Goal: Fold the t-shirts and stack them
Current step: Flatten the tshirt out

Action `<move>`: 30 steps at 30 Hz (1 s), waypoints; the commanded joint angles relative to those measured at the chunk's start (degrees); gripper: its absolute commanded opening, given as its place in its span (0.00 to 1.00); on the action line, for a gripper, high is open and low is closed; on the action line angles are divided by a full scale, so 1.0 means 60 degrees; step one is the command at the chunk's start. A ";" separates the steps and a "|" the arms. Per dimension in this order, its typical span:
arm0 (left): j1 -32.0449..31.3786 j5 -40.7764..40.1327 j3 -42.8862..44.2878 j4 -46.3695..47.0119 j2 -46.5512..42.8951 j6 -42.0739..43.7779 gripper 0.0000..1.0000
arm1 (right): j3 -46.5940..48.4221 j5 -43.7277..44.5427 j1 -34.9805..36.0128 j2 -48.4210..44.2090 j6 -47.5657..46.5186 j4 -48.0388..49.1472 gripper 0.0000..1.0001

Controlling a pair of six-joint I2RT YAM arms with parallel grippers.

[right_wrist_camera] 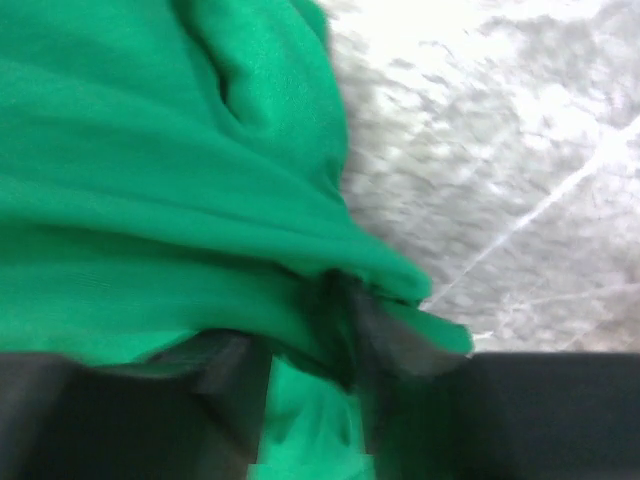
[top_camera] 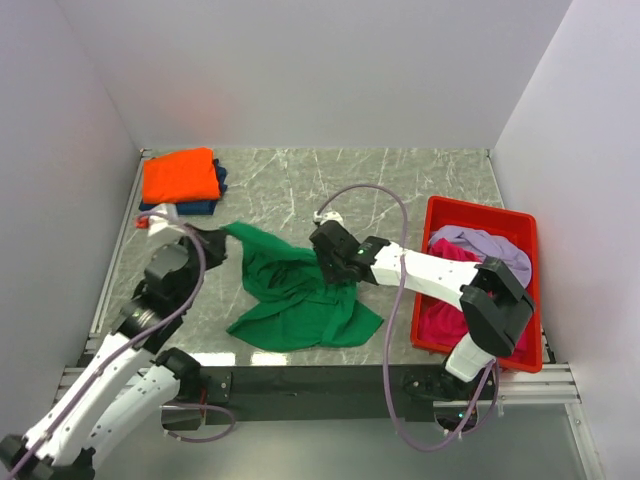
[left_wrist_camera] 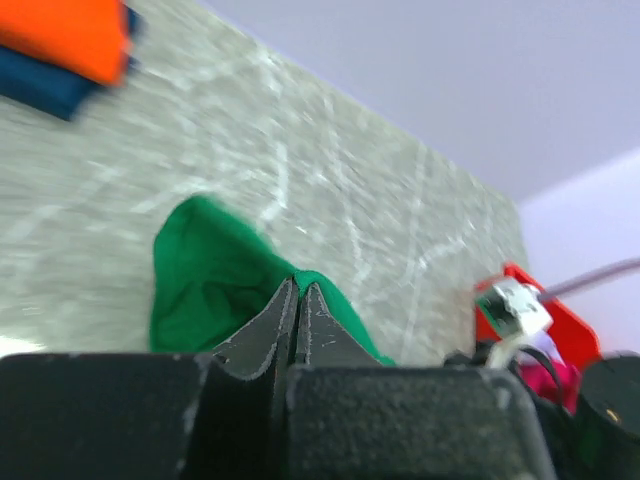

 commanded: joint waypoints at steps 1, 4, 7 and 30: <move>0.0184 -0.1334 0.0601 -0.1785 -0.0623 0.0421 0.00 | 0.0474 0.0466 0.0375 -0.0125 0.0044 -0.0361 0.45; 0.0184 -0.1981 0.0807 -0.2272 -0.1164 0.0245 0.01 | 0.0211 0.0730 0.0376 -0.0607 0.0337 -0.0522 0.58; 0.0184 -0.2447 0.1245 -0.2695 -0.1489 0.0245 0.00 | -0.0563 0.1199 0.0376 -0.1339 0.0571 -0.0727 0.64; 0.0184 -0.3123 0.2199 -0.3941 -0.2310 0.0523 0.01 | -0.2998 0.0995 0.0156 -0.1767 0.2022 -0.0464 0.68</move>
